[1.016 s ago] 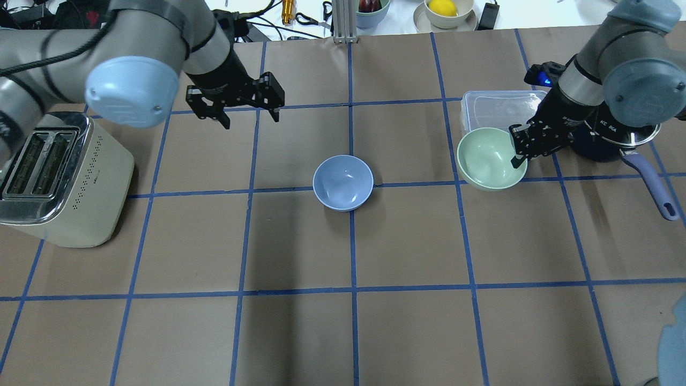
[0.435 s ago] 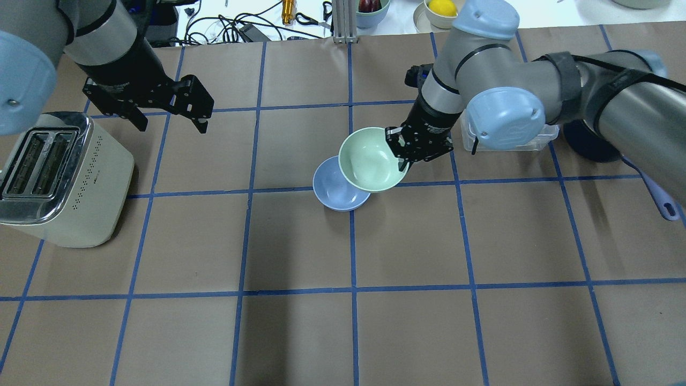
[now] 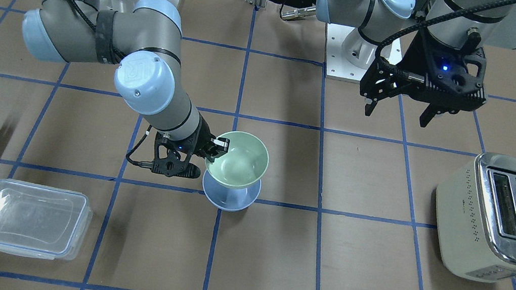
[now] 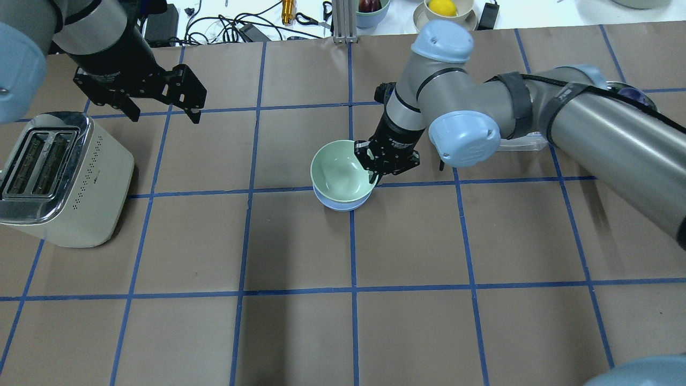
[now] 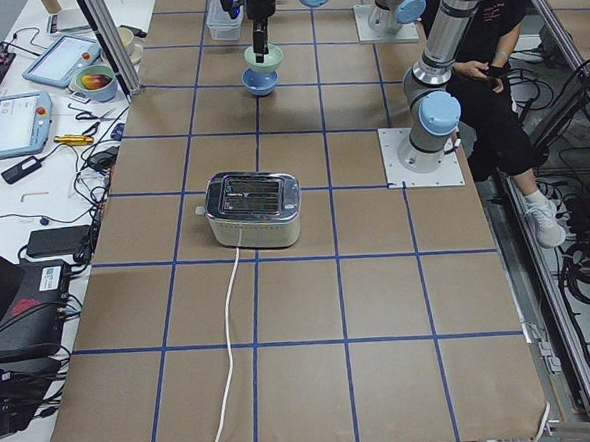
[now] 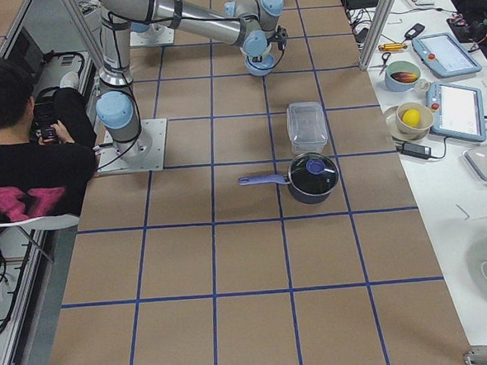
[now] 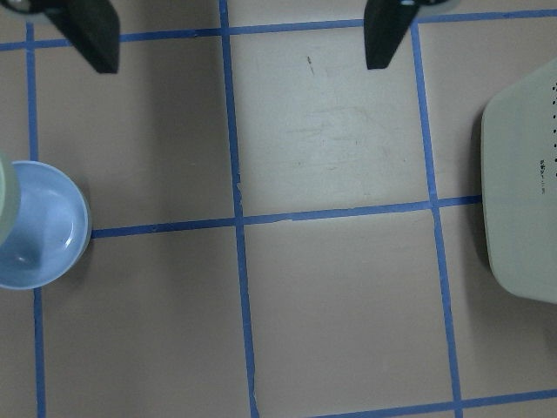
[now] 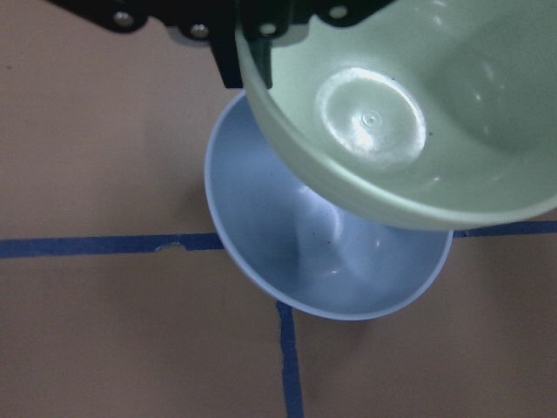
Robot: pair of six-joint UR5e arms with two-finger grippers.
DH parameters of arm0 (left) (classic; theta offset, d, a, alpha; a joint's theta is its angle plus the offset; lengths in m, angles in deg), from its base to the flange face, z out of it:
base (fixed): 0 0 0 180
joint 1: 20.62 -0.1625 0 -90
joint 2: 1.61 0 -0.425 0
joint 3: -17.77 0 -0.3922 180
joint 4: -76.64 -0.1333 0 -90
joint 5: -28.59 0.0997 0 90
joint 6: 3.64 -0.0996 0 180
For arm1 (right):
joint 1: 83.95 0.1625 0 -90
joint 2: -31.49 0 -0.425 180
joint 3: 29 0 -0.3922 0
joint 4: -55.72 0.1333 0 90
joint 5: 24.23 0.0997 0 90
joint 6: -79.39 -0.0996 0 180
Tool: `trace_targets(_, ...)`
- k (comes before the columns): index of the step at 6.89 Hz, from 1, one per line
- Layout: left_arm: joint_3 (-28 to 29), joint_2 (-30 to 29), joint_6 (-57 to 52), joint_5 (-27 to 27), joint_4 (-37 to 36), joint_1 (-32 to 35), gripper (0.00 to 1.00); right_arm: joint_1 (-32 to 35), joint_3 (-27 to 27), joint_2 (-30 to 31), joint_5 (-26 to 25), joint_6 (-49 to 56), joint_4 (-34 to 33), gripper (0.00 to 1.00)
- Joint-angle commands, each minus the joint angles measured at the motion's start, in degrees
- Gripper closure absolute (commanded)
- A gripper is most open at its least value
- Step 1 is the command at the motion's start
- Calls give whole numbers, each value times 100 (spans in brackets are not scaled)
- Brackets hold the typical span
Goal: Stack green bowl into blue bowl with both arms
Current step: 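Lower the green bowl into the blue bowl and open the right gripper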
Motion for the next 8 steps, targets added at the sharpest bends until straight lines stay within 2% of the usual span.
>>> trace_targets(1, -82, 6, 13, 8, -7, 27, 0, 107, -16, -157, -49, -126, -181, 100)
trace_targets(6, -91, 15, 49, -18, -7, 62, 0, -77, 19, -157, -84, -117, -181, 99)
trace_targets(7, -91, 15, 40, 34, 1, 71, 0, -77, 10, -166, -84, -125, -172, 89)
trace_targets(8, -91, 24, 40, 9, -7, 71, 0, -77, -16, -192, -84, -117, -181, 37)
